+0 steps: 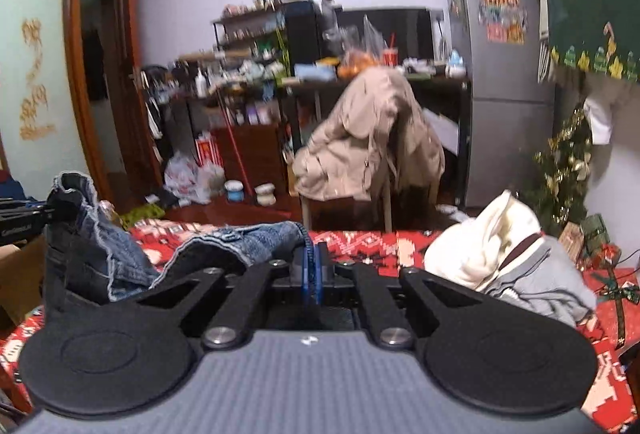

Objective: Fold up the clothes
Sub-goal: 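Raise the shorts by both cuffs with both grippers, letting them hang, then lay the shorts flat on the blanket and open both grippers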

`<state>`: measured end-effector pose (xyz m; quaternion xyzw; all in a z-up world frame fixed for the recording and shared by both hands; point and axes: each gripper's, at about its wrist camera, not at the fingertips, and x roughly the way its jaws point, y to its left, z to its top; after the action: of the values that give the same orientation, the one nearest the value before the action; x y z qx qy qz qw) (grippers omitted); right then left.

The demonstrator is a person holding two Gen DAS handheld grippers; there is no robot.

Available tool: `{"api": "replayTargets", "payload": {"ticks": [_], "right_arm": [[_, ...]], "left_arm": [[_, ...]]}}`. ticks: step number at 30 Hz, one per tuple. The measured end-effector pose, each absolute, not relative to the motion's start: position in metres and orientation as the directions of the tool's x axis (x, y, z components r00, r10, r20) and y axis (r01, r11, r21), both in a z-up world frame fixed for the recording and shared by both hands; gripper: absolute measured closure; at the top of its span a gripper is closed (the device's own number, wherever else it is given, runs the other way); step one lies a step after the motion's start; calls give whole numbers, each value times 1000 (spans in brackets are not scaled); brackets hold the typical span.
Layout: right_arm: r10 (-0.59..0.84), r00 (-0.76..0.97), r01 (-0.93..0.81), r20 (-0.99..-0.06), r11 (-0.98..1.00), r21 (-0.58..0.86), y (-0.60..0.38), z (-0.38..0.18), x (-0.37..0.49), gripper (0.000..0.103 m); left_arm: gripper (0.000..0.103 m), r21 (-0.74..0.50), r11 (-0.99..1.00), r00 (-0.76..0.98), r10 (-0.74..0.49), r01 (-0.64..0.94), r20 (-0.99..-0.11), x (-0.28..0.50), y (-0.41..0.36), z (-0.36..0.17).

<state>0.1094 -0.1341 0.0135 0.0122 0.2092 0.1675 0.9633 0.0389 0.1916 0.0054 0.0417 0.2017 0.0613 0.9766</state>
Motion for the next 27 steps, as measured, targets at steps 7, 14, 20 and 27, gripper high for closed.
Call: {"api": "replayTargets", "payload": {"ticks": [7,14,20,27], "right_arm": [[269,825,-260,-497,961,89,-114,-36,239,99],[222,765,-195,-605,975,110,-114,-85,366,99],[207,729,-168,-653,978,124,-124,-130,417,72],[255,714,-224,-652,966,132,-148,-130,363,61]], "left_arm": [[95,159,981,876,171,-109,-451,125,199,-27],[88,130,984,787,173,-118,-593,215,215,-69],[59,90,980,738,192,-176,-647,215,239,-92],[59,-10,988,752,109,-153,-649,151,247,-78]]}}
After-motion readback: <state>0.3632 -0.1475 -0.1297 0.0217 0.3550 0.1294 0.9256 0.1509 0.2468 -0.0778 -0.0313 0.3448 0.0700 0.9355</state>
